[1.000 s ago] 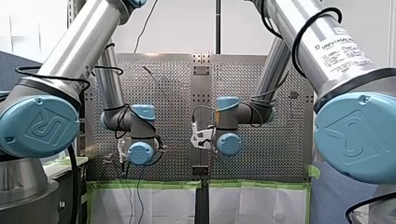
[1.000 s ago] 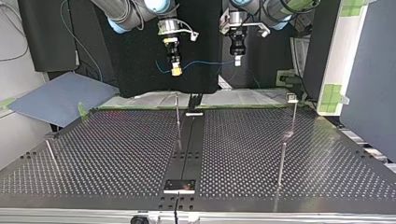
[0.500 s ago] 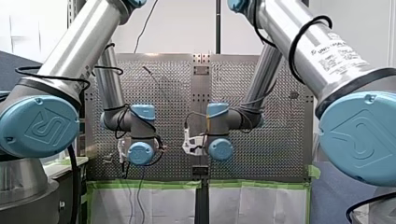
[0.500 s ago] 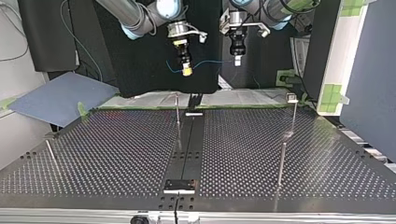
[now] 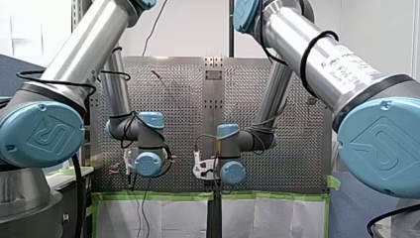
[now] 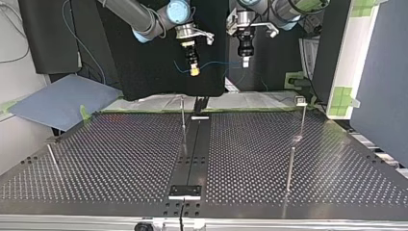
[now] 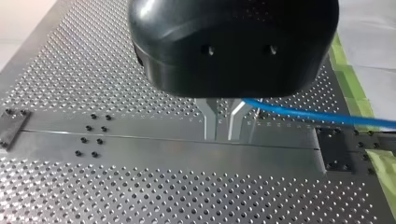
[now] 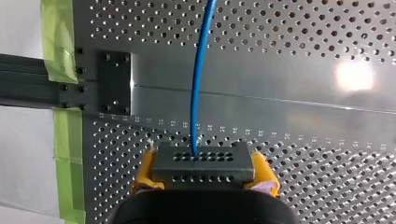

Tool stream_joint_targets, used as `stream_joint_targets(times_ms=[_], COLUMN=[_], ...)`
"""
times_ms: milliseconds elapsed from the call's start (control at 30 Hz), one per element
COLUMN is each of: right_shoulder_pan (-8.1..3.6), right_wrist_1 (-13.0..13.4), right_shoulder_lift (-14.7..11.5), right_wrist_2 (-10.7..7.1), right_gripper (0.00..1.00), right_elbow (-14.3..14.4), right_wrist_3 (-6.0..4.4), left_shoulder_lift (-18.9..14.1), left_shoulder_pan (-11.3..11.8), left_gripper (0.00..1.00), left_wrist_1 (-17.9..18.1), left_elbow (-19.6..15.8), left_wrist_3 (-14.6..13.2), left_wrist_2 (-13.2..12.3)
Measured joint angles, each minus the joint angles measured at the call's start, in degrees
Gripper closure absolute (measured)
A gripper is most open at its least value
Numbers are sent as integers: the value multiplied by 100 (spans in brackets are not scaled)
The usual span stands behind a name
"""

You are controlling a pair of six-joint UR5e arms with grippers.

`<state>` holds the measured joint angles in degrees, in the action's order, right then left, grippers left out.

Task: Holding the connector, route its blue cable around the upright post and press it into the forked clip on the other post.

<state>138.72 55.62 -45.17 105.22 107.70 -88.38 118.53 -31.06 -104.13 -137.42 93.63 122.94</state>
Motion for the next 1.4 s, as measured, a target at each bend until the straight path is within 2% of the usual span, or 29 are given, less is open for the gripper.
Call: stream_joint_targets(times_ms=[133,233,467,600,700,933,1400], right_shoulder_pan=[4,17,-2,-27,-53,-139,-399], right_wrist_1=[-99,-227,-410,-495,-630,-1006,-1718], right_shoulder_lift=[41,-37,-384,-585,-747,-1133,-1845], right_wrist_2=[40,60,23,-30,-58,-180,-784], right_gripper=[100,100,100,100,100,100,100], right_elbow=[-100,-209,-279,-343,-444,-690,-1328], right_wrist_3=[-85,-204,-566,-736,-773,-765,-753], left_shoulder_lift=[-67,-186,-536,-752,-906,-1239,-1981], left_shoulder_pan=[0,18,78,136,184,258,551], left_gripper=[83,83,83,83,83,83,83], left_wrist_1=[9,-90,-434,-649,-803,-1138,-1878], left_elbow=[11,13,19,114,243,564,930], left_wrist_3=[173,267,300,344,371,546,972], left_wrist_2=[10,5,30,32,35,23,34])
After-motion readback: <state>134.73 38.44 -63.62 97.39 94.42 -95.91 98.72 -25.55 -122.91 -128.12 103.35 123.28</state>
